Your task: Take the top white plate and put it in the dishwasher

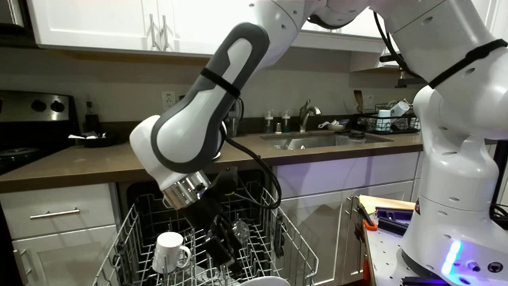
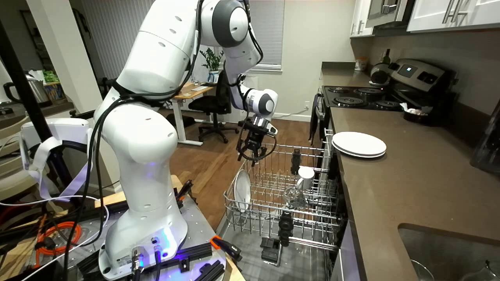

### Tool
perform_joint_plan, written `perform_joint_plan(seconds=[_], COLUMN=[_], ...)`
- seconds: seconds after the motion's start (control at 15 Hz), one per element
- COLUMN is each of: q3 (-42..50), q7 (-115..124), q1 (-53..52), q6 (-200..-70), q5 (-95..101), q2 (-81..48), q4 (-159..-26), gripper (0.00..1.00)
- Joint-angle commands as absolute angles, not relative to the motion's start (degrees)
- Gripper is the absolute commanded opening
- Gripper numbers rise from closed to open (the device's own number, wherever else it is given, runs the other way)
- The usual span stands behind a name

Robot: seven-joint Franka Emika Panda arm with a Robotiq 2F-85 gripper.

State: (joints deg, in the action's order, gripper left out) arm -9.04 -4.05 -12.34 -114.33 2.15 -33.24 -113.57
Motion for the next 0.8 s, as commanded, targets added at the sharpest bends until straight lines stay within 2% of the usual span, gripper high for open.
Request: perform_joint_plan(seconds=[0.0, 0.6, 0.73], q3=[-8.0, -3.5, -4.4], q7=[-1.1, 9.8, 7.2], q1=[-13.3, -13.2, -12.2], q6=[-114.2, -131.7, -129.3], q5=[6.2, 22.5, 20.3], q2=[-25.8, -15.4, -17.7], q4=[-117.3, -121.9, -119.2], gripper=[1.0, 1.0, 1.0])
